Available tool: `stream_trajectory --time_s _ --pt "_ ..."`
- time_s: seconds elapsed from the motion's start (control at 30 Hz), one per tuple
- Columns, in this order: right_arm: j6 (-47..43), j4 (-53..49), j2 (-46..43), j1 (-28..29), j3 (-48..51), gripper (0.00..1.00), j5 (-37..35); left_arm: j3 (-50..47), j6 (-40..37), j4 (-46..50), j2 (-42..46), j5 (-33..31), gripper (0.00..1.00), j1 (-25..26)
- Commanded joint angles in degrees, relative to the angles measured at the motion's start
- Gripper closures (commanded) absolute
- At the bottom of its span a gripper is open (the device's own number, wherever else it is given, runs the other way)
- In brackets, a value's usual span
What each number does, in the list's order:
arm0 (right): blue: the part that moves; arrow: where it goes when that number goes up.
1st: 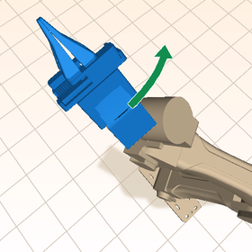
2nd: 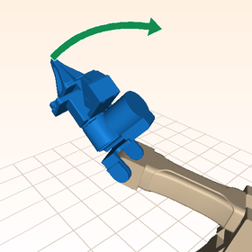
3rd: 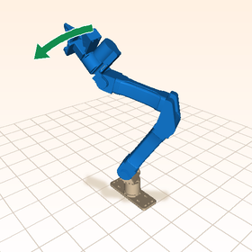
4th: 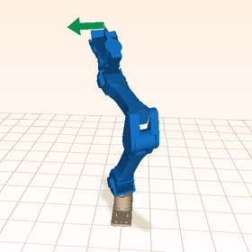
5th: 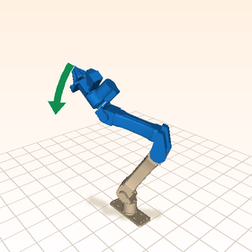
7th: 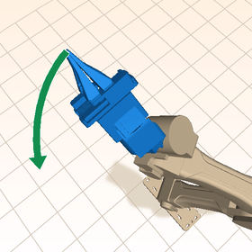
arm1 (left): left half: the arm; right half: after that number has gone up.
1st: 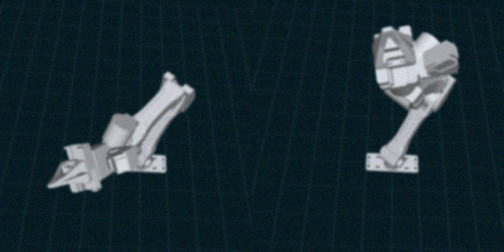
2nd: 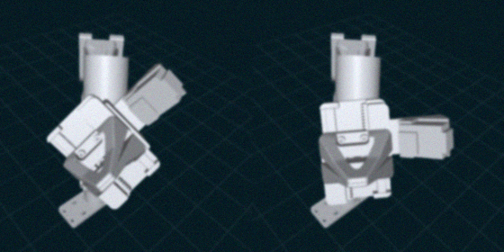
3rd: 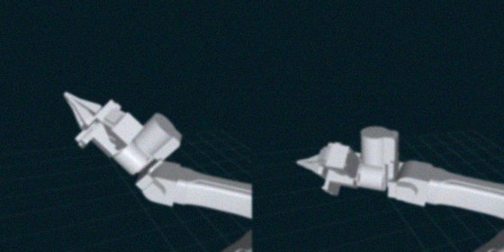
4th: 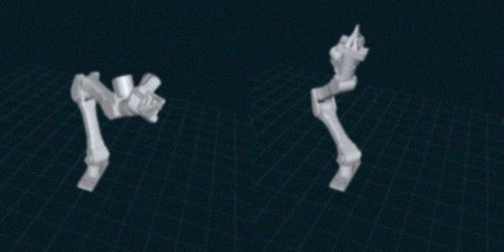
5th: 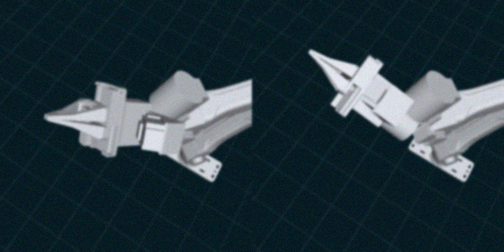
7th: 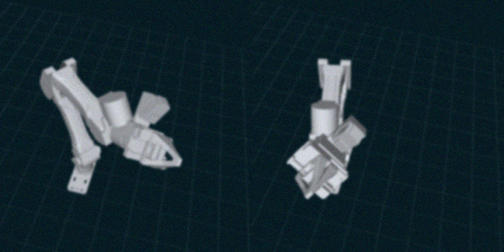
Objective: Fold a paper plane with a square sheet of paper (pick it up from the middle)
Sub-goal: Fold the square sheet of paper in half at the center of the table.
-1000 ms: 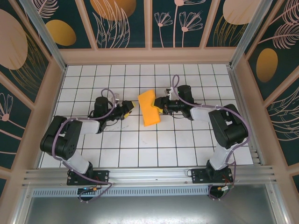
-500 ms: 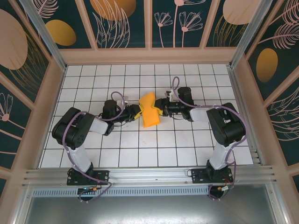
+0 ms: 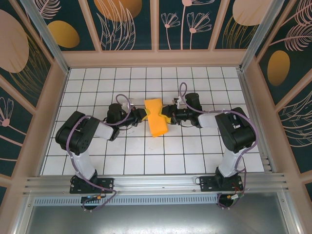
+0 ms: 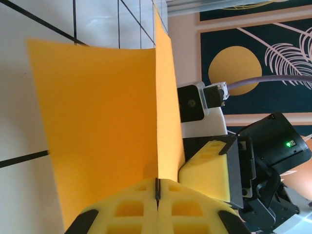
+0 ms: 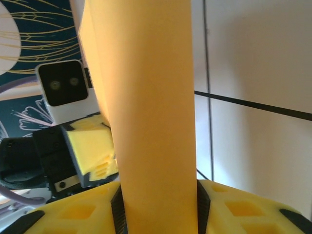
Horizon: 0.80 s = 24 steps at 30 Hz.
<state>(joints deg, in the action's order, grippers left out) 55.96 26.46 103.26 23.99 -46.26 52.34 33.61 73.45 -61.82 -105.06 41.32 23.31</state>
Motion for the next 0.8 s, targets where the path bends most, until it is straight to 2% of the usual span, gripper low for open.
stream_trajectory --time_s 0.0,0.2,0.47,0.63,0.77 --pt "-7.49 -10.85 -0.29 0.33 -2.88 0.52 -4.23 2.07 -4.14 4.0 -0.61 -0.5 1.0 0.33" --pt "-14.13 -22.14 -1.75 1.17 -5.79 0.34 -10.06 4.79 -8.88 12.38 -0.69 -0.65 1.0 0.88" --pt "-21.01 -31.41 -3.25 1.37 -8.26 0.24 -15.32 5.34 -8.76 12.76 -1.54 -1.49 1.0 2.28" --pt "-26.32 -35.38 -2.41 1.32 -9.89 0.23 -15.19 5.43 -8.7 13.84 -1.83 -3.62 1.0 3.96" --pt "-28.82 -36.79 -1.14 1.37 -11.05 0.28 -13.25 5.49 -8.99 15.05 -2.08 -5.44 1.0 4.9"
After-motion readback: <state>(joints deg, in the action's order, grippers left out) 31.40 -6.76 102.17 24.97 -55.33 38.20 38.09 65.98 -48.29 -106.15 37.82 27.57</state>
